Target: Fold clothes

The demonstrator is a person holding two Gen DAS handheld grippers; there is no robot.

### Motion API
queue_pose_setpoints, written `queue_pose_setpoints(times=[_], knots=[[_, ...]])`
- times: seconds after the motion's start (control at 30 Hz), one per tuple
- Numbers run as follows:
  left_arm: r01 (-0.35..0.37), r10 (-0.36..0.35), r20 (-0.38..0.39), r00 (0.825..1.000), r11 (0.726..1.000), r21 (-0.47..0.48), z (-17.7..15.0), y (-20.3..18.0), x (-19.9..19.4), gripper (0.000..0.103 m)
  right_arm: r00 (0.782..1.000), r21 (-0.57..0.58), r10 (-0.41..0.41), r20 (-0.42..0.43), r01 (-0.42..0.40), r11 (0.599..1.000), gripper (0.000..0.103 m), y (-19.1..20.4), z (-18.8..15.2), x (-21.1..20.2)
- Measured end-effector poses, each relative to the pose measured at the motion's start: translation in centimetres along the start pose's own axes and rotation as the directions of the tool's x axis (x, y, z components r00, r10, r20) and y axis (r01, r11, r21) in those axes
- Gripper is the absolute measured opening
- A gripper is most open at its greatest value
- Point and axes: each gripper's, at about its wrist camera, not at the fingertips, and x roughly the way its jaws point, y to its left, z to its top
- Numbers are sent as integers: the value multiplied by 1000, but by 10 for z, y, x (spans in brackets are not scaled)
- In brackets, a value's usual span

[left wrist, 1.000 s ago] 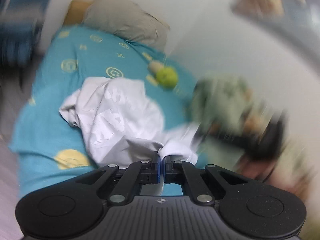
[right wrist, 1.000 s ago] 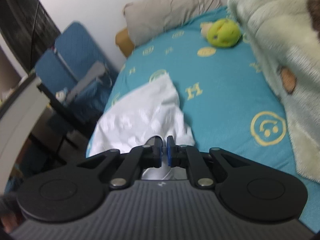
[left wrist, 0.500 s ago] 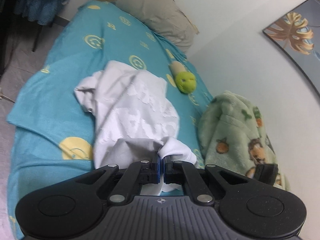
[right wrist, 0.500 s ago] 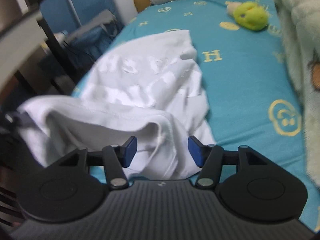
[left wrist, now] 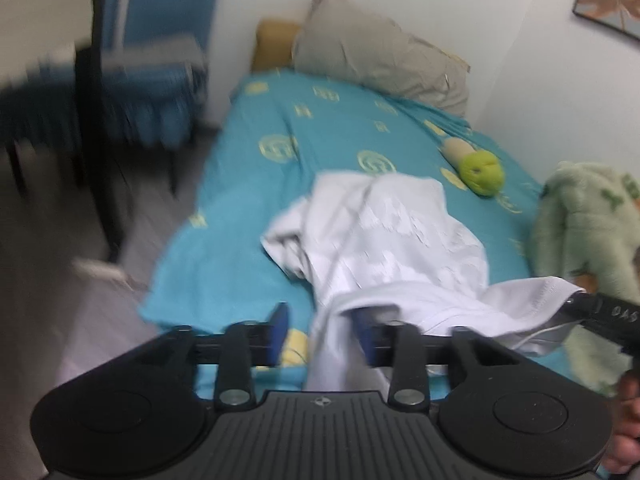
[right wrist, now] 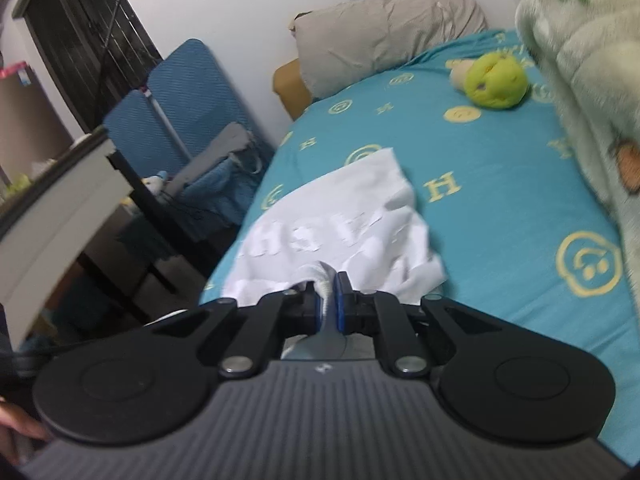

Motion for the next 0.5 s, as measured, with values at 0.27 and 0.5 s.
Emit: queue_pose_setpoints(times=[0.27, 0.5], knots=[[-13, -48, 187, 981, 951, 308, -28, -72, -48, 86, 999, 42, 43, -20, -42, 998, 10, 6, 2, 3], [-155, 35, 236, 971, 845, 512, -66, -130, 0, 89, 999, 74, 44, -15, -42, 996, 10, 2, 4, 2]])
